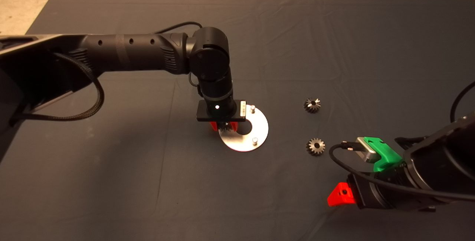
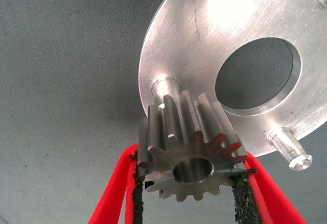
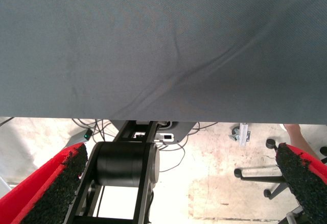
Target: Install three planetary gears onto the carrier pins
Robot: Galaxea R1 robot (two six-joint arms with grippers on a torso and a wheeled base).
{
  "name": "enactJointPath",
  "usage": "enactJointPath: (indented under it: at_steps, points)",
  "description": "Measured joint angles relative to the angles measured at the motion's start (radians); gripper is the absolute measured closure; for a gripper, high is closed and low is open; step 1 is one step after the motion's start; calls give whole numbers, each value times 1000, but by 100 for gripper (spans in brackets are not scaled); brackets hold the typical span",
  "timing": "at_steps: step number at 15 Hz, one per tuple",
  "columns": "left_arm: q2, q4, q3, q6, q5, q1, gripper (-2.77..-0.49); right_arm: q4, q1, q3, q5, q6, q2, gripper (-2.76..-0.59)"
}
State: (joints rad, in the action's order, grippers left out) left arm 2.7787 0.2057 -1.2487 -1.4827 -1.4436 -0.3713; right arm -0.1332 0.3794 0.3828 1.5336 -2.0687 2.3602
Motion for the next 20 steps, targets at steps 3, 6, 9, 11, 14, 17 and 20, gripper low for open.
enactJointPath:
  at_steps: [3, 6, 9, 11, 14, 17, 20]
  points:
    - [0, -1, -9, 8, 3, -2, -91, 0, 0, 0, 0, 0, 0, -275]
    - [1, 0, -15, 11, 4, -3, -91, 0, 0, 0, 0, 0, 0, -275]
    - [0, 0, -15, 11, 4, -3, -91, 0, 0, 0, 0, 0, 0, -275]
    - [0, 2, -12, 11, 4, -3, -91, 0, 0, 0, 0, 0, 0, -275]
    - [-13, 13, 7, 10, 4, -2, -91, 0, 0, 0, 0, 0, 0, -275]
    - [-30, 19, 10, 10, 10, 0, -91, 0, 0, 0, 0, 0, 0, -275]
    - [-30, 20, 10, 10, 1, 0, -91, 0, 0, 0, 0, 0, 0, -275]
